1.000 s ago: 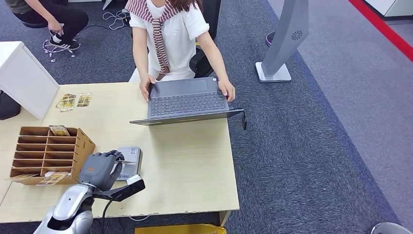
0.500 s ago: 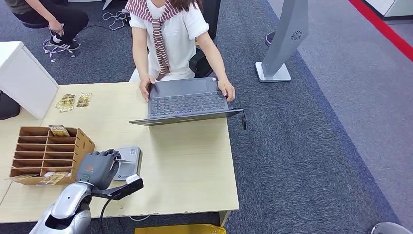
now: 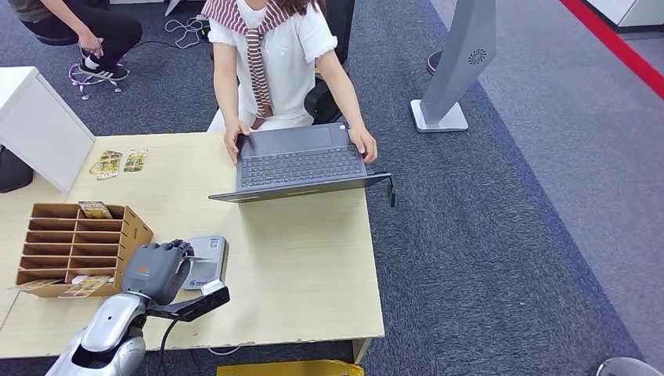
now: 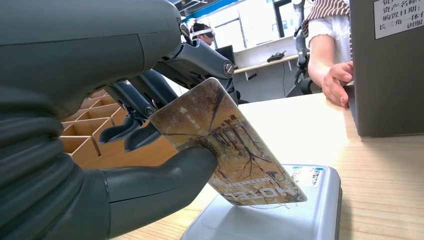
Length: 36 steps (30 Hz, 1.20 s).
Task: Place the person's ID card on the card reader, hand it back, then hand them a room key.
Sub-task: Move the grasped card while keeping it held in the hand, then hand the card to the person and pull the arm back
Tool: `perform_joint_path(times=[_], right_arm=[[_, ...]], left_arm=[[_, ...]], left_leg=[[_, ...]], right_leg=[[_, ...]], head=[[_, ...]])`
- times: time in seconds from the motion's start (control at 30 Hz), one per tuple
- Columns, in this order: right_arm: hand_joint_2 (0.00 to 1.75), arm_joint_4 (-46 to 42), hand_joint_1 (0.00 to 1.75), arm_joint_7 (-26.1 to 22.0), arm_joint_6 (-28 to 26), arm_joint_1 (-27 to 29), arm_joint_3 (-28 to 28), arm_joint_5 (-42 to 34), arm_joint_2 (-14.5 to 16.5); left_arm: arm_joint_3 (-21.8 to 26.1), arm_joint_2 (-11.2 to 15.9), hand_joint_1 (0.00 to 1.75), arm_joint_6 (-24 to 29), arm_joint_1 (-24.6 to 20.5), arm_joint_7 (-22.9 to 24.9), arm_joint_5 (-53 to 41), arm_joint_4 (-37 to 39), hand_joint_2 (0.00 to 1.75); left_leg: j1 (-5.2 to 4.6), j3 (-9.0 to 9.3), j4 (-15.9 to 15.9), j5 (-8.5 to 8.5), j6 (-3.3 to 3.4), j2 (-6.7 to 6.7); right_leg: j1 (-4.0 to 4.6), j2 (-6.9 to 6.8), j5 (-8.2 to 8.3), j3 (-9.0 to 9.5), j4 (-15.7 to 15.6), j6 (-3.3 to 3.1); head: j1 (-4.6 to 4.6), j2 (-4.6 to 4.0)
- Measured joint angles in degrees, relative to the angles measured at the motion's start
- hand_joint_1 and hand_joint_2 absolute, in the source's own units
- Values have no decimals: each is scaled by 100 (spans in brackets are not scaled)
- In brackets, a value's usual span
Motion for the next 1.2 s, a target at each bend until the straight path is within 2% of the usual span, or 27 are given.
perform_joint_path(times=[0.57, 0.7, 0.97, 1.07, 1.2], right_arm=[[0, 0, 0, 15, -2, 0, -3, 8, 0], [0, 0, 0, -2, -9, -1, -3, 33, 0], [0, 0, 0, -26, -50, -6, -1, 185, 0], [0, 0, 0, -28, -64, -10, 2, 238, 0], [0, 0, 0, -27, -64, -20, 12, 281, 0]], left_arm=[[3, 55, 175, 80, -45, 20, -75, -4, 175], [72, 28, 175, 740, -32, -138, 39, -124, 175], [442, -131, 175, 2278, -25, -798, 487, -861, 175], [559, -219, 175, 2550, -111, -918, 589, -1061, 175], [669, -322, 175, 2645, -299, -988, 677, -1150, 175]], left_leg=[[0, 0, 0, 0, 0, 0], [1, -1, 0, 1, 0, 0], [0, -2, 1, 0, 0, -1], [-1, -2, 1, 0, 0, -2], [-1, -1, 1, 1, 0, -2]], right_leg=[[0, 0, 0, 0, 0, 0], [1, 0, 0, -1, 0, 0], [0, -1, 0, -1, 0, 0], [0, -3, 0, 0, 0, 0], [0, -3, 1, 0, 0, 0]], head=[[-1, -1], [0, -1], [-1, -1], [0, -1], [-1, -1]])
